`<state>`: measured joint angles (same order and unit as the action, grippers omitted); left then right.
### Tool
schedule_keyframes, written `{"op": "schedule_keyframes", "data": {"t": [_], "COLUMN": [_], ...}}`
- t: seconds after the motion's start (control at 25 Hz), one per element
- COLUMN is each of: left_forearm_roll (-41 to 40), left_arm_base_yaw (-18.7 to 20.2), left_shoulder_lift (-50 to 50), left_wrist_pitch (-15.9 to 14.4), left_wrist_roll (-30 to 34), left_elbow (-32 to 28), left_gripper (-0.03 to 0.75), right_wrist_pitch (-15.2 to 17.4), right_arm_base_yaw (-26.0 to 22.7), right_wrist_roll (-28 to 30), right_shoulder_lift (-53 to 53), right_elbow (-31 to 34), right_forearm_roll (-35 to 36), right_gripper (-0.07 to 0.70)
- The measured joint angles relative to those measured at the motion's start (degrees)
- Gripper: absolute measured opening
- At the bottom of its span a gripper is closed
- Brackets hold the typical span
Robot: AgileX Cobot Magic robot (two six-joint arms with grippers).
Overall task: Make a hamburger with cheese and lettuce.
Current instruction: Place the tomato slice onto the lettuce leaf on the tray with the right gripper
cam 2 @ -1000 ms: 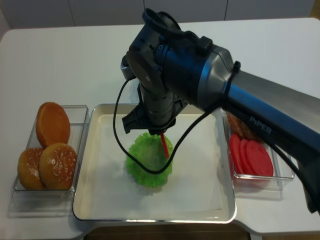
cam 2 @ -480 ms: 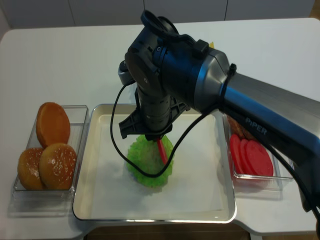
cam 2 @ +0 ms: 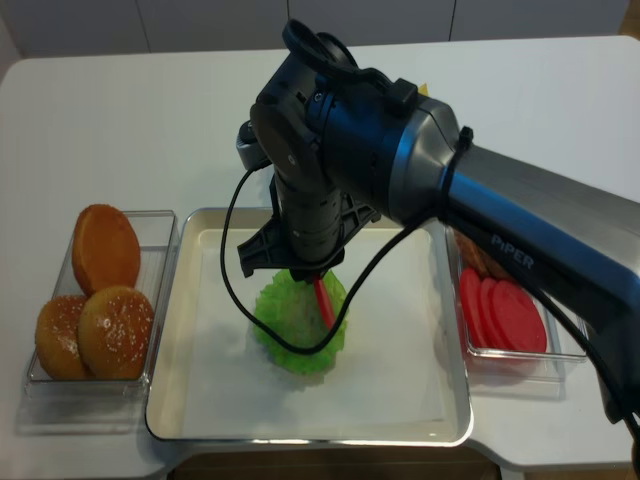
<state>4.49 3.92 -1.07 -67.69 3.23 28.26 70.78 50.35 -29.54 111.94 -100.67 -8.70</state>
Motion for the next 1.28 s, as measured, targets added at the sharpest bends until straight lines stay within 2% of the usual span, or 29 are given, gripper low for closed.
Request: {"op": "schedule_keyframes", "data": {"t": [0.76, 0.88, 1.12, 1.28], "left_forearm_roll": [0.0, 0.0, 0.0, 0.0], "left_arm_base_yaw": [0.0, 0.0, 0.0, 0.0], "left_shoulder_lift": [0.0, 0.0, 0.0, 0.0], "left_wrist_pitch": [0.0, 0.0, 0.0, 0.0], "left_wrist_roll": [0.0, 0.0, 0.0, 0.0], "left_elbow": [0.0, 0.0, 0.0, 0.0], "left_gripper": [0.283, 0.283, 0.283, 0.283], "right_wrist_pitch": [-0.1, -0.1, -0.1, -0.1], "right_arm_base_yaw": [0.0, 0.0, 0.0, 0.0], "right_wrist_roll": [0.0, 0.0, 0.0, 0.0], "right_shoulder_lift": [0.0, 0.0, 0.0, 0.0], "right_elbow": [0.0, 0.0, 0.0, 0.0], "right_forearm_roll": [1.8, 2.3, 2.6, 2.9], "right_gripper": [0.08, 0.127, 0.3, 0.349]}}
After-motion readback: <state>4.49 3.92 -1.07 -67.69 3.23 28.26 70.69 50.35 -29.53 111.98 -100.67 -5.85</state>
